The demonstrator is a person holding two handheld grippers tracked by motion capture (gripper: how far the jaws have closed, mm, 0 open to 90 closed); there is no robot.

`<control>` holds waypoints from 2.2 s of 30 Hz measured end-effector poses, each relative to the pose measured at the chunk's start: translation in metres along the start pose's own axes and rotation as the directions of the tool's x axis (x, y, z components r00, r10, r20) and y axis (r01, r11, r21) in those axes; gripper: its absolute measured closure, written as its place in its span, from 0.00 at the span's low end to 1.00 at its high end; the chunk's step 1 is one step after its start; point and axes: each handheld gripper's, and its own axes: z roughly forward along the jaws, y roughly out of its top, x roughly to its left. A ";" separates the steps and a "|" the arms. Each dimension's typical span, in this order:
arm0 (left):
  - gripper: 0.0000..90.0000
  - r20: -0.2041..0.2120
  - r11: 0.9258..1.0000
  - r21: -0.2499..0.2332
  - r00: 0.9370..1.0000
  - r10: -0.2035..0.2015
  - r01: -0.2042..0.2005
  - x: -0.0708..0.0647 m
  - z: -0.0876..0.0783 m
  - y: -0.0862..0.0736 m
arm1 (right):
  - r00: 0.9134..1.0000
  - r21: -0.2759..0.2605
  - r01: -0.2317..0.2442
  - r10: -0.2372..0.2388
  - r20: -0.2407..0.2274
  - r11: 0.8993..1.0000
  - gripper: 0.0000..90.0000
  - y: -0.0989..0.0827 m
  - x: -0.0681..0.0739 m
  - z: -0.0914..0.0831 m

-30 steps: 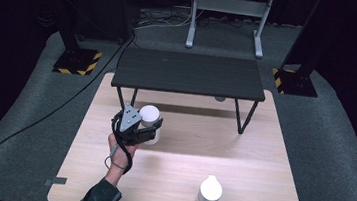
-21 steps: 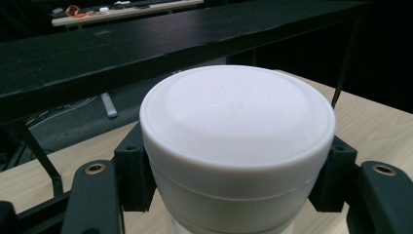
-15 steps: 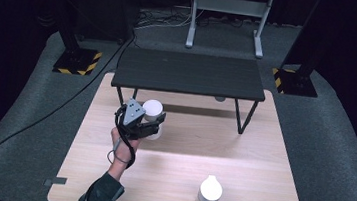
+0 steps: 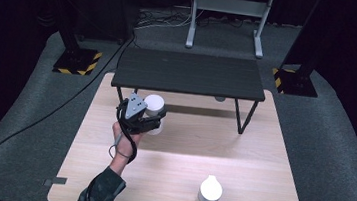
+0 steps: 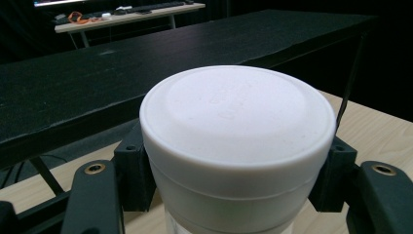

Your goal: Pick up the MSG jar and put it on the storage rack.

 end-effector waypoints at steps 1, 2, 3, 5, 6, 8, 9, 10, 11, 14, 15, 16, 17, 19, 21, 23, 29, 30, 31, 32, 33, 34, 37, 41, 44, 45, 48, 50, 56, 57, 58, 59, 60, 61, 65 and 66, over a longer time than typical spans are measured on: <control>0.38 -0.001 1.000 0.000 1.000 0.001 -0.001 0.000 0.001 0.001 | 1.000 0.001 -0.001 0.001 -0.001 1.000 0.00 0.000 0.000 0.000; 0.38 -0.001 1.000 0.000 1.000 0.001 -0.001 0.000 0.001 0.002 | 1.000 0.001 0.000 0.000 0.000 1.000 0.00 0.000 0.000 0.000; 0.38 0.000 1.000 0.001 1.000 0.003 -0.003 0.001 0.001 0.003 | 1.000 0.002 -0.001 0.001 0.000 1.000 0.00 0.000 0.000 0.001; 0.38 -0.003 1.000 0.002 1.000 0.003 -0.003 0.001 0.002 0.005 | 1.000 0.002 -0.001 0.001 0.000 1.000 0.00 0.000 0.000 0.001; 0.38 -0.002 1.000 0.001 1.000 0.003 -0.003 0.001 0.003 0.005 | 1.000 0.003 -0.001 0.001 -0.001 1.000 0.00 0.000 0.000 0.001; 0.38 -0.006 1.000 0.001 1.000 0.004 -0.004 0.001 0.004 0.007 | 1.000 0.003 -0.001 0.001 -0.001 1.000 0.00 0.000 0.000 0.001; 0.38 -0.007 1.000 0.000 1.000 0.003 -0.003 0.001 0.004 0.007 | 1.000 0.003 -0.001 0.001 -0.001 1.000 0.00 0.000 0.000 0.001; 0.38 -0.008 1.000 -0.001 1.000 0.001 -0.001 0.001 0.005 0.008 | 1.000 0.001 -0.002 0.002 -0.002 1.000 0.00 0.000 0.000 0.001; 0.38 -0.008 1.000 -0.002 1.000 0.000 0.000 0.002 0.005 0.008 | 1.000 0.000 -0.002 0.002 -0.003 1.000 0.00 0.000 -0.001 0.000; 0.38 -0.006 1.000 -0.003 1.000 -0.004 0.004 0.002 0.007 0.011 | 1.000 0.000 -0.004 0.004 -0.003 1.000 0.00 0.000 -0.001 0.000; 0.38 -0.007 1.000 -0.001 1.000 -0.001 0.001 0.002 0.008 0.012 | 1.000 -0.001 -0.005 0.005 -0.004 1.000 0.00 0.000 -0.001 0.000; 0.38 -0.007 1.000 0.000 1.000 -0.001 0.001 0.002 0.009 0.013 | 1.000 0.000 -0.004 0.004 -0.003 1.000 0.00 0.000 -0.001 0.000; 0.38 -0.007 1.000 0.000 1.000 0.001 -0.001 0.002 0.009 0.014 | 1.000 0.001 -0.003 0.003 -0.002 1.000 0.00 0.000 -0.001 0.001; 0.38 -0.006 1.000 0.001 1.000 0.001 -0.001 0.002 0.010 0.016 | 1.000 0.002 -0.003 0.003 -0.002 1.000 0.00 0.000 -0.001 0.001; 0.38 -0.007 1.000 0.002 1.000 0.002 -0.002 0.002 0.011 0.018 | 1.000 0.003 -0.005 0.005 -0.003 1.000 0.00 0.000 -0.001 0.001; 0.38 -0.006 1.000 0.000 1.000 0.002 -0.002 0.003 0.013 0.020 | 1.000 0.003 -0.005 0.005 -0.002 1.000 0.00 0.000 -0.001 0.001; 0.38 -0.009 1.000 0.008 1.000 0.003 -0.003 0.004 0.018 0.026 | 1.000 0.002 -0.007 0.007 -0.003 1.000 0.00 -0.001 -0.002 0.001; 0.38 -0.009 1.000 0.007 1.000 0.003 -0.003 0.004 0.018 0.026 | 1.000 0.003 -0.008 0.008 -0.004 1.000 0.00 -0.001 -0.002 0.001; 0.38 -0.009 1.000 0.010 1.000 0.007 -0.007 0.004 0.019 0.028 | 1.000 0.004 -0.009 0.009 -0.004 1.000 0.00 0.000 -0.002 0.001; 0.38 -0.008 1.000 0.006 1.000 0.004 -0.004 0.003 0.020 0.028 | 1.000 0.003 -0.008 0.008 -0.003 1.000 0.00 -0.001 -0.002 0.001; 0.38 -0.008 1.000 0.010 1.000 0.009 -0.009 0.004 0.020 0.030 | 1.000 0.003 -0.008 0.008 -0.004 1.000 0.00 -0.001 -0.002 0.001; 0.38 -0.008 1.000 0.010 1.000 0.010 -0.009 0.004 0.020 0.030 | 1.000 0.003 -0.009 0.009 -0.003 1.000 0.00 -0.001 -0.002 0.001; 0.38 -0.008 1.000 0.009 1.000 0.012 -0.012 0.004 0.021 0.033 | 1.000 0.002 -0.011 0.011 -0.002 1.000 0.00 -0.001 -0.002 0.001; 0.38 -0.007 1.000 0.001 1.000 0.003 -0.003 0.004 0.021 0.036 | 1.000 0.002 -0.011 0.011 -0.001 1.000 0.00 -0.001 -0.003 0.000; 0.38 -0.004 1.000 -0.003 1.000 -0.001 0.001 0.005 0.020 0.039 | 1.000 0.001 -0.011 0.011 -0.001 1.000 0.00 -0.001 -0.003 0.000; 0.38 -0.004 1.000 -0.002 1.000 0.000 0.000 0.005 0.020 0.041 | 1.000 0.000 -0.011 0.011 -0.001 1.000 0.00 -0.001 -0.003 0.000; 0.38 -0.002 1.000 -0.008 1.000 -0.001 0.001 0.005 0.020 0.043 | 1.000 0.000 -0.013 0.013 -0.001 1.000 0.00 -0.001 -0.003 0.000; 0.38 -0.001 1.000 -0.012 1.000 -0.002 0.002 0.005 0.020 0.045 | 1.000 -0.001 -0.012 0.012 0.000 1.000 0.00 -0.001 -0.003 0.000; 0.38 0.011 1.000 -0.018 1.000 -0.007 0.007 0.007 0.019 0.050 | 1.000 -0.003 -0.013 0.013 0.002 1.000 0.00 -0.001 -0.004 -0.001; 0.38 0.011 1.000 -0.018 1.000 -0.007 0.007 0.007 0.019 0.050 | 1.000 -0.004 -0.015 0.015 0.002 1.000 0.00 -0.001 -0.004 -0.001; 0.38 0.013 1.000 -0.023 1.000 -0.010 0.010 0.007 0.019 0.052 | 1.000 -0.004 -0.016 0.016 0.002 1.000 0.00 -0.001 -0.004 -0.001; 0.38 0.013 1.000 -0.023 1.000 -0.010 0.010 0.007 0.019 0.052 | 1.000 -0.004 -0.016 0.016 0.002 1.000 0.00 -0.001 -0.004 -0.001; 0.38 0.018 1.000 -0.027 1.000 -0.009 0.010 0.008 0.018 0.054 | 1.000 -0.005 -0.015 0.015 0.003 1.000 0.00 -0.002 -0.004 -0.002; 0.38 0.019 1.000 -0.028 1.000 -0.009 0.009 0.008 0.018 0.055 | 1.000 -0.006 -0.016 0.016 0.003 1.000 0.00 -0.002 -0.005 -0.002; 0.38 0.021 0.999 -0.036 1.000 -0.005 0.006 0.007 0.017 0.059 | 1.000 -0.005 -0.015 0.015 0.003 1.000 0.00 -0.002 -0.004 -0.002; 0.38 0.025 0.999 -0.040 1.000 -0.003 0.004 0.007 0.017 0.061 | 1.000 -0.004 -0.014 0.014 0.003 1.000 0.00 -0.001 -0.004 -0.002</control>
